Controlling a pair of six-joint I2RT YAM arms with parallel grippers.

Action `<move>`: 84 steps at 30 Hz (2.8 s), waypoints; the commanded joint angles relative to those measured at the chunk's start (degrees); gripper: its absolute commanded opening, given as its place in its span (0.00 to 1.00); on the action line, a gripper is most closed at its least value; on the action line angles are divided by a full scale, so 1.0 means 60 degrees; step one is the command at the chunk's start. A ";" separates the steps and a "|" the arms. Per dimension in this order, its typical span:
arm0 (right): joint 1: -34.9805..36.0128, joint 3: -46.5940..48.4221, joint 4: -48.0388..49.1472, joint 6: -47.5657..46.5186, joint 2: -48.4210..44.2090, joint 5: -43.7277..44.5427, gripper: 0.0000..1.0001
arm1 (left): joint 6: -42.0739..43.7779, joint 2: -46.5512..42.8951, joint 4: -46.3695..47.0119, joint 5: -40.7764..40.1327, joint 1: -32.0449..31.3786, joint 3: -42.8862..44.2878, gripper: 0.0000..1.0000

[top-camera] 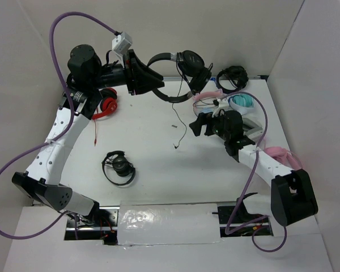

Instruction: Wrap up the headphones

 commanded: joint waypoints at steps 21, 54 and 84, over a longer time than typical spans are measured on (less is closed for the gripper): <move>0.2050 0.1718 0.1367 0.0111 0.3316 0.1069 1.00 | 0.0004 -0.0313 0.0125 -0.0312 0.0068 0.0711 0.00; 0.3147 -0.0332 -0.2223 0.0023 -0.2801 0.4521 0.00 | 0.1146 0.2191 -0.0226 -0.4954 0.2602 0.0989 0.00; 0.2285 0.8091 -0.2693 -0.5530 0.0635 0.3297 0.00 | 0.4075 0.2282 -0.0901 -0.1576 -0.0912 -0.3551 0.00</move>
